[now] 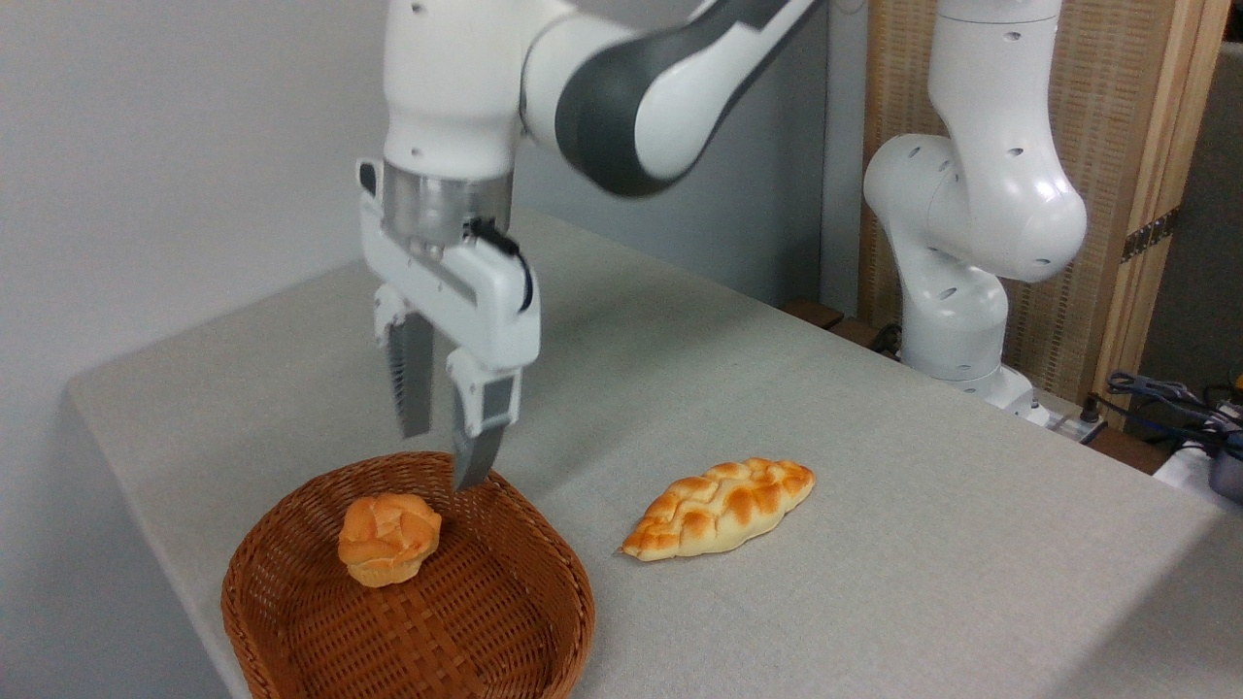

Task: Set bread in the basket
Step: 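Lower the bun into the basket, open the gripper and raise it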

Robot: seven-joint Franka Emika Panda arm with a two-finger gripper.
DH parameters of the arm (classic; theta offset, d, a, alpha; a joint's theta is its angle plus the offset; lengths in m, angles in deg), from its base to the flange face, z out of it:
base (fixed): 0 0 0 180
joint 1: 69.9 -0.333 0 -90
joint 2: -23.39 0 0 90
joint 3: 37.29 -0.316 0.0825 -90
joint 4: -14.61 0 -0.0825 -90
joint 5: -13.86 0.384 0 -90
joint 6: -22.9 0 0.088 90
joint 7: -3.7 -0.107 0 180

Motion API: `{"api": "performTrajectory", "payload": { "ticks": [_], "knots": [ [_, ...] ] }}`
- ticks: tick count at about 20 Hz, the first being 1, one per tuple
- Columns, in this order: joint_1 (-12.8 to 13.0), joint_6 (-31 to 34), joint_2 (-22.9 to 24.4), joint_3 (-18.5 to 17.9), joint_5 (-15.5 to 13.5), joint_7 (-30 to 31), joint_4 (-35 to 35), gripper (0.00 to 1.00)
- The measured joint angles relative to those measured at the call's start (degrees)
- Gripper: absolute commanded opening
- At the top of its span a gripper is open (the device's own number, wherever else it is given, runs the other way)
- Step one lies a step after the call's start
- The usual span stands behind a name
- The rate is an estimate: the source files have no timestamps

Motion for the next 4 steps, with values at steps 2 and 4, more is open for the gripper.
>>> {"api": "performTrajectory", "payload": {
  "ticks": [2,4],
  "knots": [
    [-0.02,6.96,1.27,-0.57,1.03,0.54,1.87,1.0],
    [-0.02,9.27,1.64,-1.19,2.4,2.12,2.37,1.0]
  ]
}}
